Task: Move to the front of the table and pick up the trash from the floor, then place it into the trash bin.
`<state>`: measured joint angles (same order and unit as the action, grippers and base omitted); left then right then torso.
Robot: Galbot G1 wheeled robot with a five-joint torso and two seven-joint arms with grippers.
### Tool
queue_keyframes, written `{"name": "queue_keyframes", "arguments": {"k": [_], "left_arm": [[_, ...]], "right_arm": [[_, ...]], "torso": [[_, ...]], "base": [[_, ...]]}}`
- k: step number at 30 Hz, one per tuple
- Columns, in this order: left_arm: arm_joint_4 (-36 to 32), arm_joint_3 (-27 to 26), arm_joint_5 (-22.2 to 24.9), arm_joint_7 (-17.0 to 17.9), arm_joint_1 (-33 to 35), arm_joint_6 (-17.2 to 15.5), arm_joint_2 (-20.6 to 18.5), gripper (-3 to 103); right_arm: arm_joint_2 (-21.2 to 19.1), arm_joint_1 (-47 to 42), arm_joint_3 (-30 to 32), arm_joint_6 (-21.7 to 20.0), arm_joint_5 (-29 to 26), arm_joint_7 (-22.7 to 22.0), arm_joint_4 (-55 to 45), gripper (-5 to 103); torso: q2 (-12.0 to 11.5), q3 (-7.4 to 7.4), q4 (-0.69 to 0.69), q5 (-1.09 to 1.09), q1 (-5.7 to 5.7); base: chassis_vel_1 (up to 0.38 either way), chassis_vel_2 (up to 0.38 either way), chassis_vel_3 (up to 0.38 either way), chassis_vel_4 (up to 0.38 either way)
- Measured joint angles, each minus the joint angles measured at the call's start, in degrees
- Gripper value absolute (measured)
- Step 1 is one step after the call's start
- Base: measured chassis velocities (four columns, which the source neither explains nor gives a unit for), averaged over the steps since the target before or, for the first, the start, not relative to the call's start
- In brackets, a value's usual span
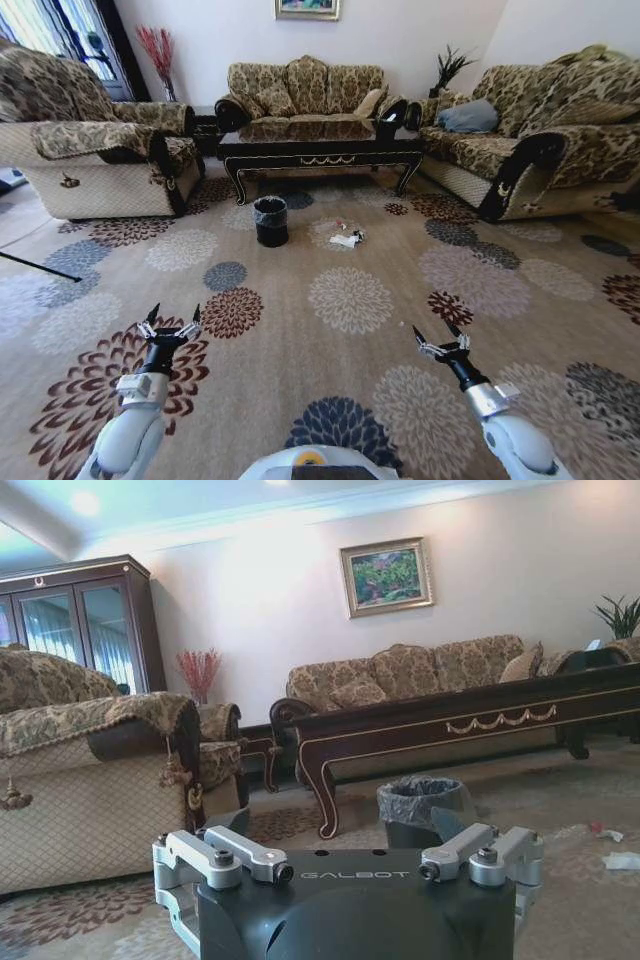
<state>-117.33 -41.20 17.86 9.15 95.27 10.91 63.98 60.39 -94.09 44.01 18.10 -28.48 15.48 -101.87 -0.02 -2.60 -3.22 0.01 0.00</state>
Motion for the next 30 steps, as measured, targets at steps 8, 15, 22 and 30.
{"name": "queue_keyframes", "arguments": {"k": [8,15,22,30], "left_arm": [[0.08,-0.43,0.32,-0.02,0.2,0.09,0.03,100],[0.57,-1.28,1.49,0.1,0.03,0.15,-0.12,100],[1.09,-1.75,2.17,0.1,0.05,0.24,-0.36,100],[1.69,-2.01,2.15,0.21,-0.6,0.1,-1.05,100]], "right_arm": [[0.87,0.03,-0.04,0.24,0.39,0.06,-0.1,100],[1.36,-0.81,-0.36,-0.44,-0.56,-0.47,-1.77,100],[0.92,-0.26,-0.54,-0.65,-0.44,-0.65,-1.51,100],[1.01,0.2,-0.88,-0.68,0.34,-0.83,-0.83,100]], "torso": [[-0.01,-0.07,0.0,-0.02,0.01],[-0.01,-0.1,-0.01,-0.02,0.0],[-0.01,-0.12,0.01,-0.01,0.0],[-0.01,-0.16,0.01,0.01,0.0]], "base": [[-0.252,0.269,0.245,-0.263],[-0.208,0.224,0.21,-0.194],[-0.186,0.169,0.18,-0.187],[-0.203,0.213,0.215,-0.208]]}}
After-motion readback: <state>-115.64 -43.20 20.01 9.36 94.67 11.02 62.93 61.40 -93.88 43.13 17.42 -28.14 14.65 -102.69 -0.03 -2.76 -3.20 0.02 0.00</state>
